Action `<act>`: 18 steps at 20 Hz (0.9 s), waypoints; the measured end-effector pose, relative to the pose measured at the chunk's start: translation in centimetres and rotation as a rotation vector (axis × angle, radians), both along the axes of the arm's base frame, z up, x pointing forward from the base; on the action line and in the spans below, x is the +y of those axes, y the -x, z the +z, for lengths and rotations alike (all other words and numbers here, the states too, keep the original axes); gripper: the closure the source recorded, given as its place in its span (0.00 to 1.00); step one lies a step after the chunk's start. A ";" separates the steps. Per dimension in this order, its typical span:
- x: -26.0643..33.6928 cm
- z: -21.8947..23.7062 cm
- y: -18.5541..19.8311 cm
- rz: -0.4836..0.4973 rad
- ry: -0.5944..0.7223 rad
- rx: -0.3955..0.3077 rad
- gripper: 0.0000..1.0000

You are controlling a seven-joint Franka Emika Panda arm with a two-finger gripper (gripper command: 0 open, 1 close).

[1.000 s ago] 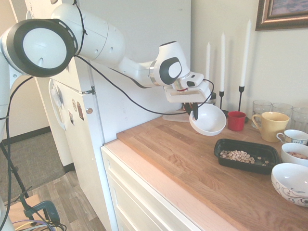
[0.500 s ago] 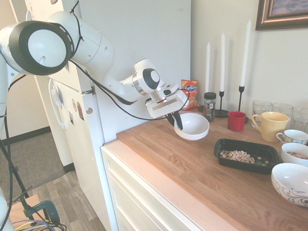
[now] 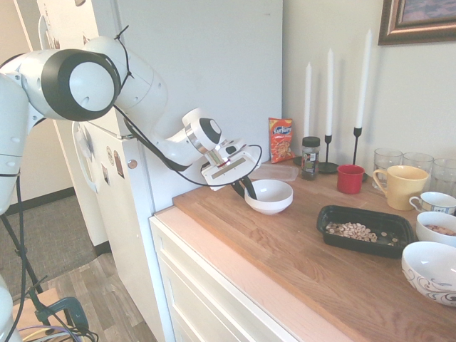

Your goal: Put the cereal into the box

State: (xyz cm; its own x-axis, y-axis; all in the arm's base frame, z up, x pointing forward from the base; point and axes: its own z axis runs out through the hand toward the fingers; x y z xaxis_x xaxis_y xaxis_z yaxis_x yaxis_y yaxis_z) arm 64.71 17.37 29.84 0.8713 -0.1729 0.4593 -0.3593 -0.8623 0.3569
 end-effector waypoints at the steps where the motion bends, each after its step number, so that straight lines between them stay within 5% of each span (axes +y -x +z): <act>1: 0.0 -0.2 0.0 0.003 0.007 0.000 1.00; 2: -0.1 -0.2 0.0 0.004 0.011 -0.001 0.00; 18: -1.5 2.1 -1.4 -0.072 -0.058 -0.039 0.00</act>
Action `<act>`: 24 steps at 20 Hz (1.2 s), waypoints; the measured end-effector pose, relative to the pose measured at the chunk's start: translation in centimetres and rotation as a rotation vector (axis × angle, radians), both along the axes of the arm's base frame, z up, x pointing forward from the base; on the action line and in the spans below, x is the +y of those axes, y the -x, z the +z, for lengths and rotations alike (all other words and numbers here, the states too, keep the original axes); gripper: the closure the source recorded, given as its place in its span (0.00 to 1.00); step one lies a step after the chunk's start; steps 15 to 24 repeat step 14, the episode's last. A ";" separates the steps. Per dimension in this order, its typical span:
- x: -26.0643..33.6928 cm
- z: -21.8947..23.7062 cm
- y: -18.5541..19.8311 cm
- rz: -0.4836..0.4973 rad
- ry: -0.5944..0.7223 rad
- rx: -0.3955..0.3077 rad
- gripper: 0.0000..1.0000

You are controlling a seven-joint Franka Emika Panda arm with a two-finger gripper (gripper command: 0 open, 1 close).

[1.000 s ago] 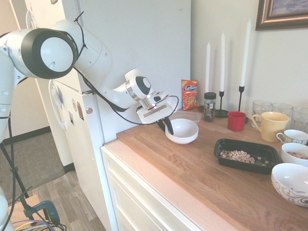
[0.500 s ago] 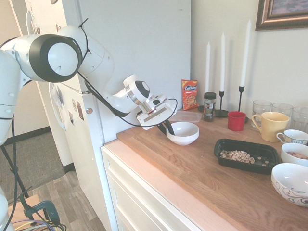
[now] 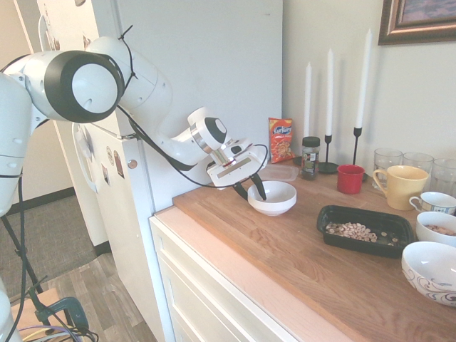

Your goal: Put the cereal into the box

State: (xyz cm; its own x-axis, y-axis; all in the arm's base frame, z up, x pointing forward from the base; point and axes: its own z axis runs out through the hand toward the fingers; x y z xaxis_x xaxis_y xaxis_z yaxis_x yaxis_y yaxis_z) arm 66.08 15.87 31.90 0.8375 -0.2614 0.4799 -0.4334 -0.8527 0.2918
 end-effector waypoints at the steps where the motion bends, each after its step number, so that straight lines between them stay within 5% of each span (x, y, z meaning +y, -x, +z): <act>1: -0.2 1.4 -0.3 -0.021 -0.042 -0.002 0.00; 8: -5.5 13.6 -0.8 -0.145 -0.484 0.148 0.00; 24: -8.5 11.8 -1.6 -0.210 -0.506 0.159 0.00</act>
